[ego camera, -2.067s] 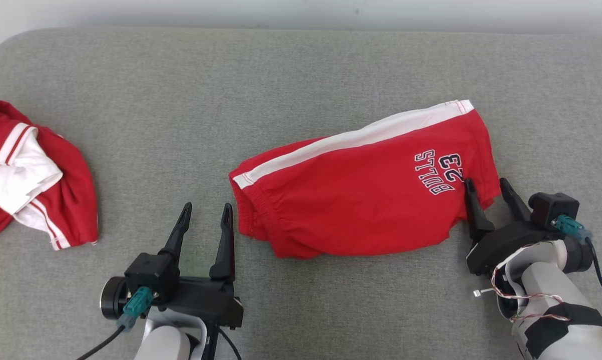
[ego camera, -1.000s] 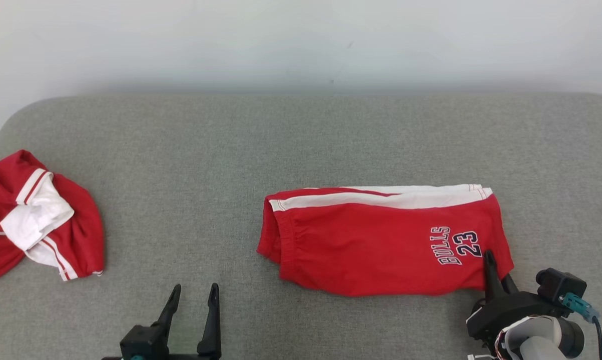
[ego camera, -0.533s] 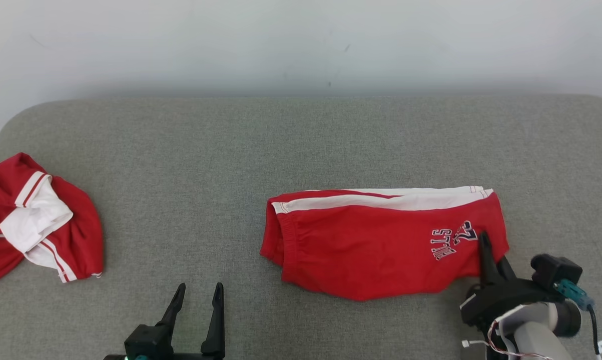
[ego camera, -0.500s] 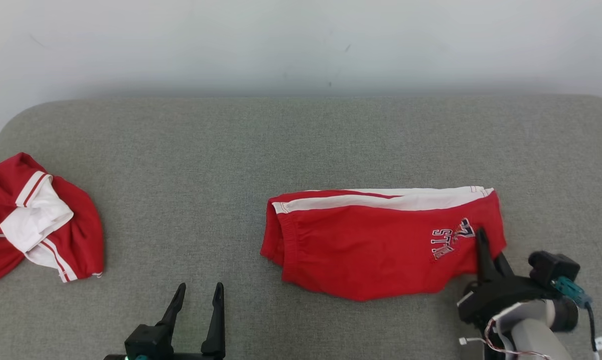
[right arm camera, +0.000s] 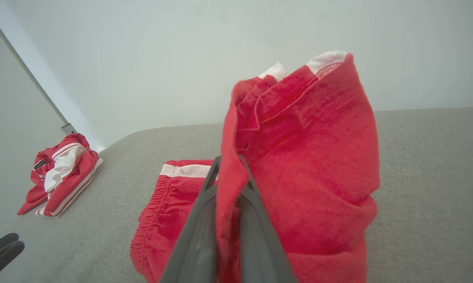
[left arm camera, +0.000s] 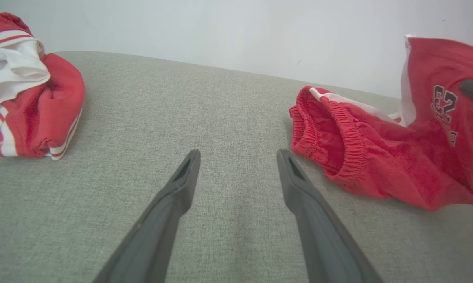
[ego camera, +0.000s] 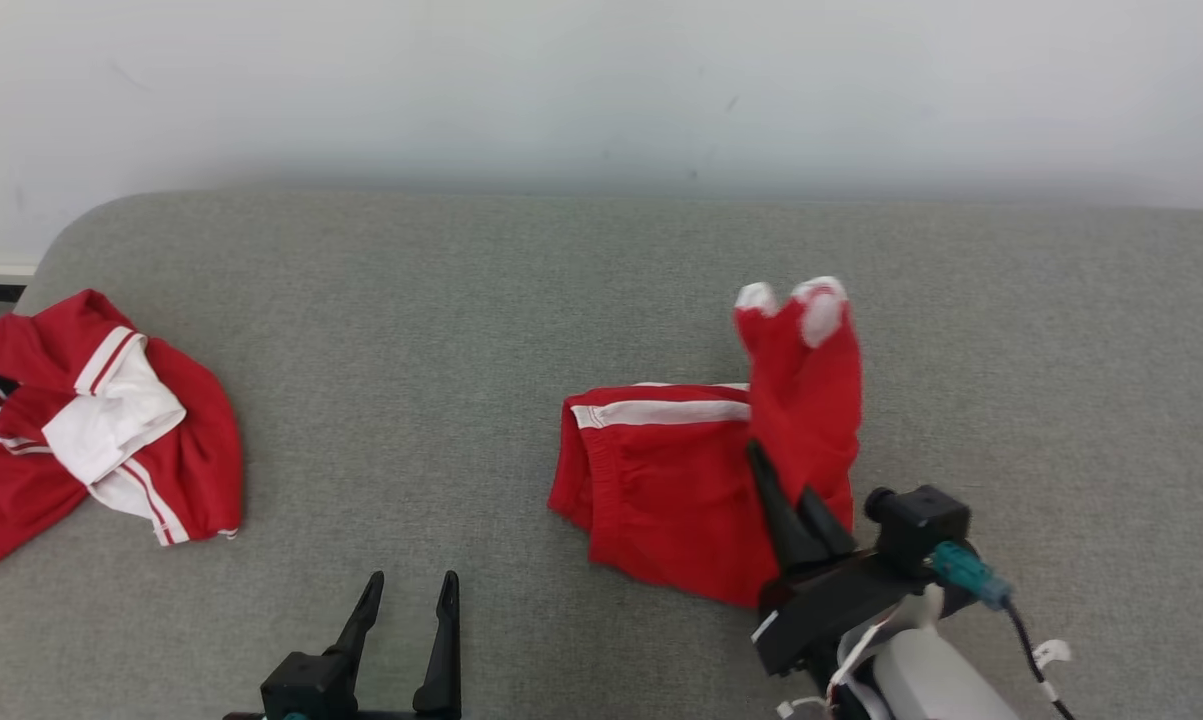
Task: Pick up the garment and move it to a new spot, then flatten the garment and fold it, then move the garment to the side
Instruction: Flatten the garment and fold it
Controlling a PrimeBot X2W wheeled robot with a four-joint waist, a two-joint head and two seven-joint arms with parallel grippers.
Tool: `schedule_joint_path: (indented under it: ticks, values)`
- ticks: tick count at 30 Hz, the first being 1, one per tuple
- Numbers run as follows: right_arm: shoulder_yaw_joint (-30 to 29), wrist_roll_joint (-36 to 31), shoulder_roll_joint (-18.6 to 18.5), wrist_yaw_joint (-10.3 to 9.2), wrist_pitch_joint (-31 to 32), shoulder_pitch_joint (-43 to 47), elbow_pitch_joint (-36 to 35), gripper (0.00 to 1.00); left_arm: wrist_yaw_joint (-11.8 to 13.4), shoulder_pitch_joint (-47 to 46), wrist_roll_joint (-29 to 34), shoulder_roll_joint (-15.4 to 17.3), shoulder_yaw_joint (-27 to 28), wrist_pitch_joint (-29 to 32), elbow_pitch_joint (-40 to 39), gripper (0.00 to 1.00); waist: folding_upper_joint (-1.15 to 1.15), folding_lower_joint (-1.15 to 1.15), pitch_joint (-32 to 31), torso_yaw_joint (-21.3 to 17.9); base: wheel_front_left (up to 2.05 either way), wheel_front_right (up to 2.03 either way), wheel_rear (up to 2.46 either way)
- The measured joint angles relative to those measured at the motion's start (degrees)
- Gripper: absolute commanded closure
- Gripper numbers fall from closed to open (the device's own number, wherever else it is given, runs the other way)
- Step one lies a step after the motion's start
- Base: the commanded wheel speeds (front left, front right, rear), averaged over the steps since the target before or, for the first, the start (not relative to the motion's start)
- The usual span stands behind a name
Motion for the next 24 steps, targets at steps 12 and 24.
schedule_joint_path:
  ticks: [12, 24]
  values:
    - [12.77, 3.07, 2.68, 0.0, 0.01, -2.97, 5.31, 0.0, 0.11, -0.39, 0.32, 0.0, -0.29, 0.0, 0.4, 0.0, 0.0, 0.0, -0.51, 3.67, 0.0, 0.0, 0.0]
    - [0.75, -2.41, 2.66, 0.0, 0.0, 0.08, 1.23, 0.0, 1.43, -0.04, 1.69, 0.0, 2.64, 0.0, -0.75, 0.0, 0.0, 0.0, -1.24, 0.18, 0.0, 0.0, 0.0]
